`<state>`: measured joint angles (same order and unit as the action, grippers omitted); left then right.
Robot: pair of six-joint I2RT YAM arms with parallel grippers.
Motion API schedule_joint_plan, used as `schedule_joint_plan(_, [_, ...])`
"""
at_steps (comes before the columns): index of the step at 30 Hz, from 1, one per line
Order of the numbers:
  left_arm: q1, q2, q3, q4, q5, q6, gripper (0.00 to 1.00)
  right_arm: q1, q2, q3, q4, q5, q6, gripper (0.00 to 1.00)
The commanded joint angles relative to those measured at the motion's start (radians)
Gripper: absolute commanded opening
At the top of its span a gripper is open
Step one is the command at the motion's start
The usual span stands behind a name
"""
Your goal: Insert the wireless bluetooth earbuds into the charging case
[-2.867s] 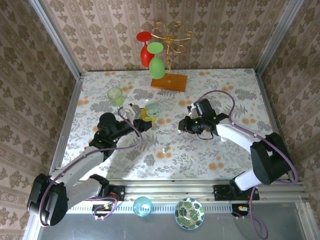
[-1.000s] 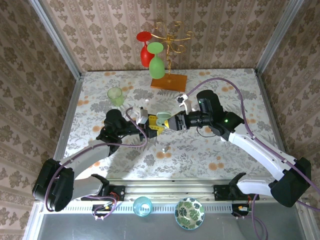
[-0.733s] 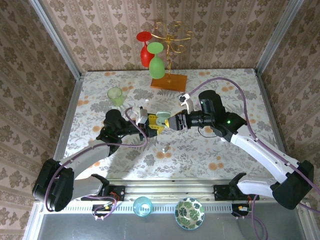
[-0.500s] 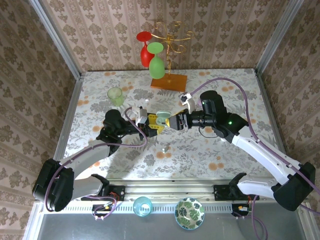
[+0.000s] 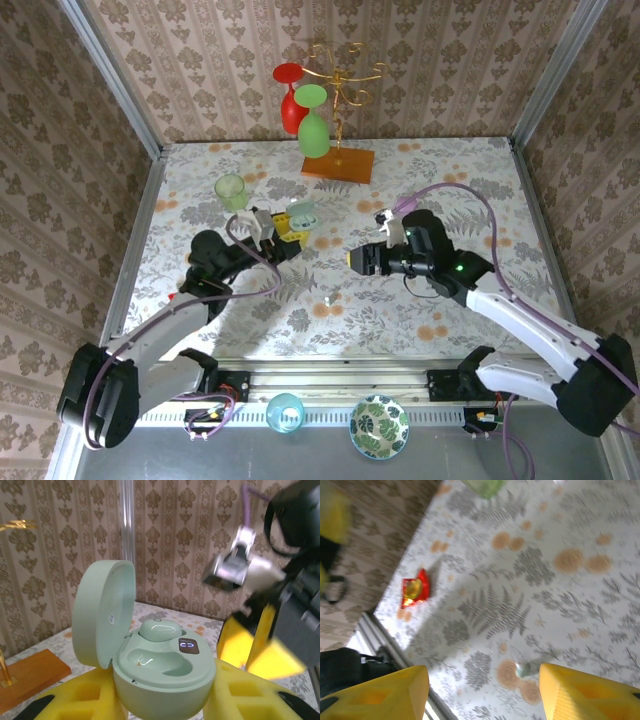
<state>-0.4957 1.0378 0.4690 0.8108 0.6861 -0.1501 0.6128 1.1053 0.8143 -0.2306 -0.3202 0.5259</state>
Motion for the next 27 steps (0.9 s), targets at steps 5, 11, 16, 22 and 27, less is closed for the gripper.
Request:
schedule_joint_plan(5, [0.004, -0.06, -0.003, -0.013, -0.036, -0.001, 0.23, 0.116, 0.244, -0.023, 0.072, 0.106, 0.148, 0.57])
schedule_joint_plan(11, [0.003, -0.079, 0.0, -0.027, -0.036, 0.003, 0.22, 0.212, 0.459, 0.102, -0.027, 0.205, 0.159, 0.4])
schedule_joint_plan(16, [0.001, -0.087, -0.003, -0.036, -0.036, 0.009, 0.22, 0.254, 0.59, 0.188, -0.07, 0.238, 0.14, 0.35])
schedule_joint_plan(22, [-0.001, -0.109, -0.01, -0.056, -0.068, 0.02, 0.22, 0.278, 0.677, 0.267, -0.14, 0.288, 0.099, 0.33])
schedule_joint_plan(27, [-0.001, -0.111, -0.007, -0.056, -0.067, 0.019, 0.22, 0.282, 0.716, 0.292, -0.163, 0.302, 0.08, 0.26])
